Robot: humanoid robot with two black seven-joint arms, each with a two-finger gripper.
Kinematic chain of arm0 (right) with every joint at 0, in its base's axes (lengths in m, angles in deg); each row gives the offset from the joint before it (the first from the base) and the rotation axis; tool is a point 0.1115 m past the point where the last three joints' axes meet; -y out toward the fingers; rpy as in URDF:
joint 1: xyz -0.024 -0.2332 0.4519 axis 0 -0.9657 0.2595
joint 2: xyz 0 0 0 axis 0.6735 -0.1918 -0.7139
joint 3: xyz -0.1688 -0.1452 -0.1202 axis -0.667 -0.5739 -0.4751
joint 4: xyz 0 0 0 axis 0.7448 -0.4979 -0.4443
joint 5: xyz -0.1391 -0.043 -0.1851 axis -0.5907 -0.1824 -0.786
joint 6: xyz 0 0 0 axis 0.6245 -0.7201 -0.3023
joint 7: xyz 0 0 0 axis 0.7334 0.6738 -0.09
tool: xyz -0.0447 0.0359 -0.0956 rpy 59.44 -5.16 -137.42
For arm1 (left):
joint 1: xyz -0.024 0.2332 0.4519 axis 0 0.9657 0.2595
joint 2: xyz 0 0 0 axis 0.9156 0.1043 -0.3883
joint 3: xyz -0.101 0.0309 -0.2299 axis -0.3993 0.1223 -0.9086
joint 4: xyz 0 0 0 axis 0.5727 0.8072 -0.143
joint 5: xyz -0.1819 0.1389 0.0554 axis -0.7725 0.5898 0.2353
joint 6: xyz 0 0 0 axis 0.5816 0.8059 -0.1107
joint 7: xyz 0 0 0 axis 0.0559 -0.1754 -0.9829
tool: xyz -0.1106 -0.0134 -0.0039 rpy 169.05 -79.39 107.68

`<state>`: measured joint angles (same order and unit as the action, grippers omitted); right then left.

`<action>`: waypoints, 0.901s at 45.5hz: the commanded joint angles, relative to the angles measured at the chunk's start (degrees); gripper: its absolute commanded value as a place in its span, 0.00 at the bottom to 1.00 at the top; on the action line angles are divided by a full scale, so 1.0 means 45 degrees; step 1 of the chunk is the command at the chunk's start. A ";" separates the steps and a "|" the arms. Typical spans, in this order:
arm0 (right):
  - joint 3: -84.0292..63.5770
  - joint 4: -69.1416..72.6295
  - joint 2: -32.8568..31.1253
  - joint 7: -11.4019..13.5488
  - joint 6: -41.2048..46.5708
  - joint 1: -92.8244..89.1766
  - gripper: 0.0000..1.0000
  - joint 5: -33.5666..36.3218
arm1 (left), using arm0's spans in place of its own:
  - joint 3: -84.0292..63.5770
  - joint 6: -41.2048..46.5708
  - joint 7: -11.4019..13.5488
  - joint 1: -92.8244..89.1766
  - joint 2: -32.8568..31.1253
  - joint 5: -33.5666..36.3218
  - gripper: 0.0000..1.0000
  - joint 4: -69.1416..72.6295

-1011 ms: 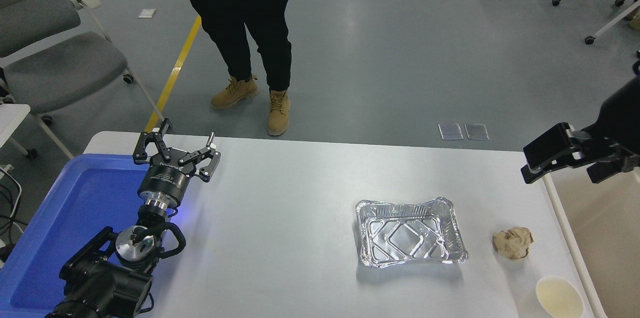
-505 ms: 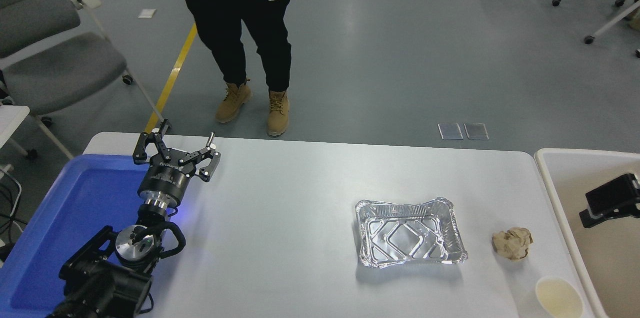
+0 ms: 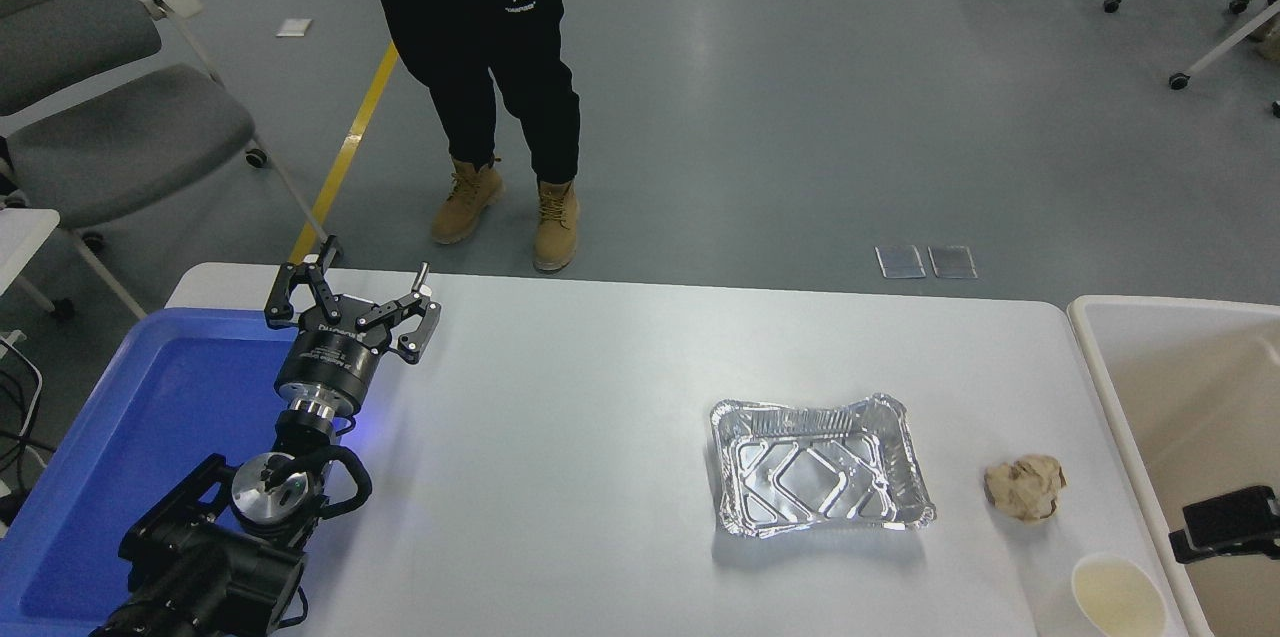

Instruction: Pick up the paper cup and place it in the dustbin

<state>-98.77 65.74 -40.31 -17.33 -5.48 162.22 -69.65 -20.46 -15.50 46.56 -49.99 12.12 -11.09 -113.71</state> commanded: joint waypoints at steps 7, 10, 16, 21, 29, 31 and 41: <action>0.3200 -0.1136 0.0470 -0.0166 -0.1661 -0.4538 1.00 -0.0627 | 0.0006 0.0000 0.0000 0.0000 0.0000 0.0000 0.99 0.0000; 0.3416 -0.1253 0.0529 -0.0166 -0.1699 -0.4850 1.00 -0.0666 | 0.0006 0.0000 0.0000 0.0000 0.0000 0.0000 0.99 0.0000; 0.4157 -0.1683 0.0900 -0.0186 -0.2070 -0.6138 1.00 -0.0803 | 0.0006 0.0000 0.0000 0.0000 0.0000 0.0000 0.99 0.0000; 0.5016 -0.2132 0.1134 -0.0186 -0.2324 -0.7408 1.00 -0.1017 | 0.0006 0.0000 0.0000 0.0000 0.0000 0.0000 0.99 0.0000; 0.5662 -0.2874 0.1329 -0.0439 -0.2500 -0.8659 1.00 -0.1702 | 0.0006 0.0000 0.0000 0.0000 0.0000 0.0000 0.99 0.0000; 0.5701 -0.2972 0.1447 -0.0478 -0.2656 -0.8816 1.00 -0.1721 | 0.0006 0.0000 0.0000 0.0000 0.0000 0.0000 0.99 0.0000; 0.6170 -0.3577 0.1857 -0.0479 -0.2969 -0.9714 1.00 -0.1721 | 0.0006 0.0000 0.0000 0.0000 0.0000 0.0000 0.99 0.0000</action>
<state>-74.14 53.08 -34.05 -19.11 -17.18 124.32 -76.55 -20.43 -15.50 46.55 -49.99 12.12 -11.08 -113.71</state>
